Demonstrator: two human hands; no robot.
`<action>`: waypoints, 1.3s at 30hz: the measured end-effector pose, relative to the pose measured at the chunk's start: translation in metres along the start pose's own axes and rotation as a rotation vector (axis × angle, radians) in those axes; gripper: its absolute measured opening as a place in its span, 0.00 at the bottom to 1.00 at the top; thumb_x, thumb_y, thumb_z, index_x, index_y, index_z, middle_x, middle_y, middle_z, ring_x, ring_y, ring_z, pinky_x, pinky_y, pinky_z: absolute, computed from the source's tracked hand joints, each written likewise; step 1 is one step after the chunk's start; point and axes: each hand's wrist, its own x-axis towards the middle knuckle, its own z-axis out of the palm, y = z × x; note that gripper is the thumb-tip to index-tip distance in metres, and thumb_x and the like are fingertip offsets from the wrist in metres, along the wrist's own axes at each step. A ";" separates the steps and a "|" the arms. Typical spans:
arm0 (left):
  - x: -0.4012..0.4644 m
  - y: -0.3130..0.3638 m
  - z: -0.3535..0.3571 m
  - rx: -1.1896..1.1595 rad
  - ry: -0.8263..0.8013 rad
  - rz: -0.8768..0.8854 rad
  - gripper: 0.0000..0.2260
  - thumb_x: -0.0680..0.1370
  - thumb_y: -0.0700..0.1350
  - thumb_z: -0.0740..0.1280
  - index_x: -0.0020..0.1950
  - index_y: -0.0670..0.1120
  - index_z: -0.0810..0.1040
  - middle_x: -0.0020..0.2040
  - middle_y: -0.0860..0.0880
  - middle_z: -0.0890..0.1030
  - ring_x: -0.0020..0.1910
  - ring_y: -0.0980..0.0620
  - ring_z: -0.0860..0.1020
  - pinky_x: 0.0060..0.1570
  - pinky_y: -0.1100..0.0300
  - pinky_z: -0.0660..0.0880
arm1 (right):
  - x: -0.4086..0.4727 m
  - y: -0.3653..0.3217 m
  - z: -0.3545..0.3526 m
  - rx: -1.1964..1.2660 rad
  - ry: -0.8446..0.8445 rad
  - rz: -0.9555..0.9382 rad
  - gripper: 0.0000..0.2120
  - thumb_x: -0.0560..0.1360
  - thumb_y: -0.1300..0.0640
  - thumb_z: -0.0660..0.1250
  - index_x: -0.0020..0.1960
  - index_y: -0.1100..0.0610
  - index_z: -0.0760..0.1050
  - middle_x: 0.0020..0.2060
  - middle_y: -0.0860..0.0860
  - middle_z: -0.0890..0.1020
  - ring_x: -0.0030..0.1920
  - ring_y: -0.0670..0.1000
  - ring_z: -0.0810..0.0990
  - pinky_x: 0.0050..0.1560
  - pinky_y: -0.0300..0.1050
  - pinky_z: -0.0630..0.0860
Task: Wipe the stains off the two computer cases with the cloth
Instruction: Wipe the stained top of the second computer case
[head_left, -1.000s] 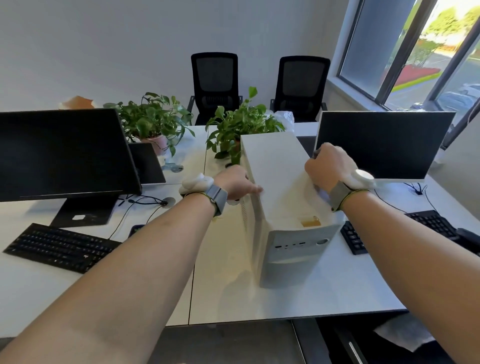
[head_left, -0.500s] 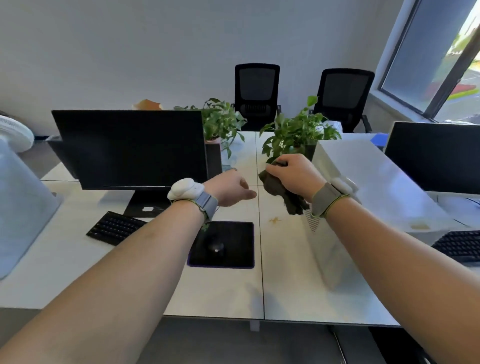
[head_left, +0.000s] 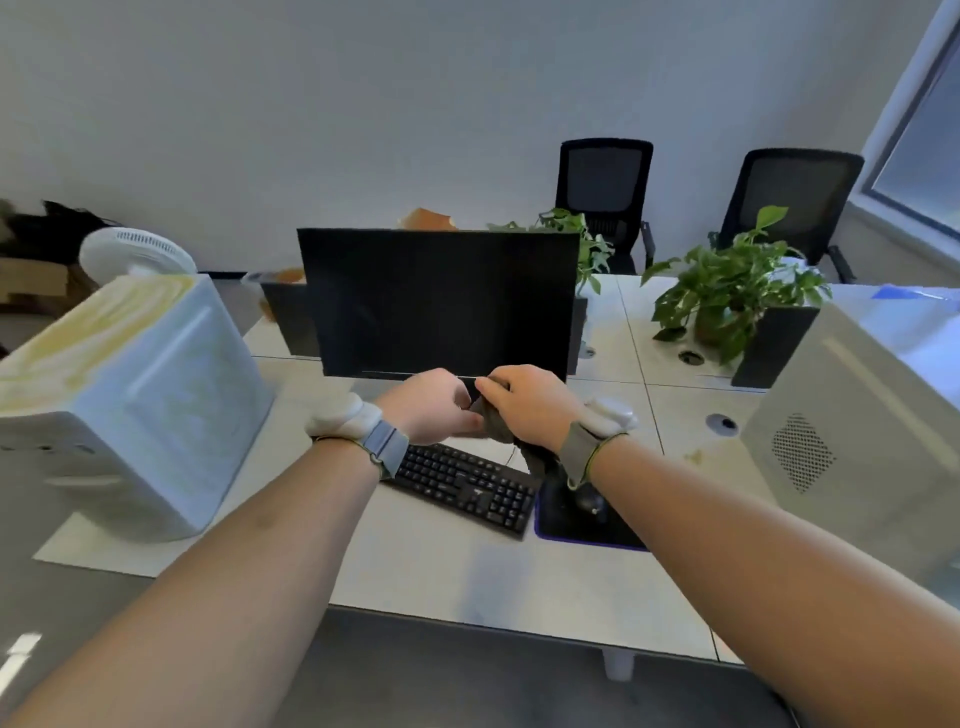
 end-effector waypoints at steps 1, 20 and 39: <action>0.000 0.002 -0.003 0.032 0.009 0.016 0.19 0.78 0.58 0.69 0.52 0.42 0.85 0.48 0.43 0.85 0.48 0.43 0.82 0.51 0.46 0.80 | 0.003 -0.001 -0.003 0.004 0.010 0.018 0.19 0.83 0.41 0.59 0.45 0.51 0.80 0.41 0.48 0.82 0.44 0.51 0.81 0.44 0.48 0.77; -0.033 -0.285 -0.109 -0.007 0.181 -0.341 0.14 0.81 0.53 0.67 0.51 0.43 0.83 0.49 0.47 0.83 0.48 0.45 0.80 0.50 0.51 0.78 | 0.174 -0.206 0.155 0.539 -0.340 0.107 0.09 0.67 0.65 0.68 0.44 0.71 0.80 0.39 0.67 0.84 0.37 0.60 0.80 0.44 0.61 0.81; -0.063 -0.556 -0.212 0.051 0.396 -0.651 0.12 0.81 0.37 0.57 0.43 0.39 0.78 0.48 0.36 0.82 0.45 0.39 0.77 0.46 0.48 0.75 | 0.249 -0.385 0.267 0.470 -0.092 -0.225 0.14 0.74 0.65 0.60 0.52 0.54 0.80 0.43 0.52 0.83 0.45 0.55 0.82 0.49 0.56 0.82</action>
